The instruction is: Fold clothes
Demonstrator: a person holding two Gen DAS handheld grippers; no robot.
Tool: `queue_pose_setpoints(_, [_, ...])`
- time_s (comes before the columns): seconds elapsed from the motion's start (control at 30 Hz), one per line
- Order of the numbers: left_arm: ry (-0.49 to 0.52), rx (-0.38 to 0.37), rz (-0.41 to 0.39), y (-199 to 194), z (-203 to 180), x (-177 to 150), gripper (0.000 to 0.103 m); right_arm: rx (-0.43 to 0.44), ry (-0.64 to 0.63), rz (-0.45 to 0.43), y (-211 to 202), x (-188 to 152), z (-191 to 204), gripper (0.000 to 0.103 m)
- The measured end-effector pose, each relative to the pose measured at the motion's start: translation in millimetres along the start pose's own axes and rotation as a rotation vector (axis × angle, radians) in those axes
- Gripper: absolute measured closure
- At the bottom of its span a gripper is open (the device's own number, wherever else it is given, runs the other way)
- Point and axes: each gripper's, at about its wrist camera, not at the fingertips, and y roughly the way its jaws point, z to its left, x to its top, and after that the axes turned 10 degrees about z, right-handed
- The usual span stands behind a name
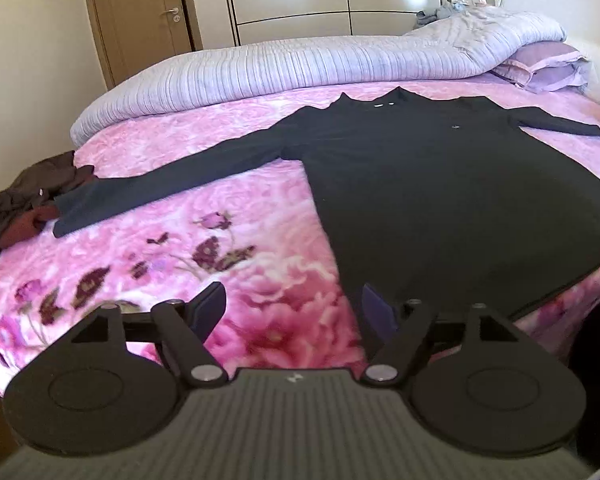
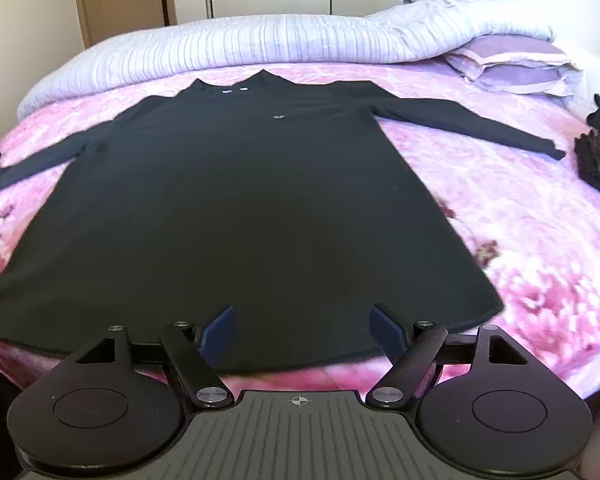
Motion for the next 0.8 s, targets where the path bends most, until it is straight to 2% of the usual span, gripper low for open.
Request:
queue_pose_setpoints(0.27, [0.010, -0.008, 0.005, 15, 1, 2, 0.027, -0.064, -0.036, 0.000, -17, -11, 19, 0.024])
queue_pose_setpoints(0.47, [-0.018, -0.005, -0.003, 14, 8, 0, 0.026, -0.028, -0.086, 0.012, -18, -13, 37, 0.024])
queue_pose_setpoints(0.57, [-0.046, 0.024, -0.010, 8, 25, -1, 0.026, 0.025, -0.130, -0.028, -19, -3, 53, 0.024])
queue_pose_setpoints(0.67, [-0.046, 0.091, -0.015, 7, 56, -2, 0.025, 0.103, -0.249, -0.090, -17, 12, 92, 0.024])
queue_pose_setpoints(0.8, [-0.033, 0.206, -0.017, 7, 105, -1, 0.025, 0.216, -0.505, -0.163, -8, 32, 175, 0.024])
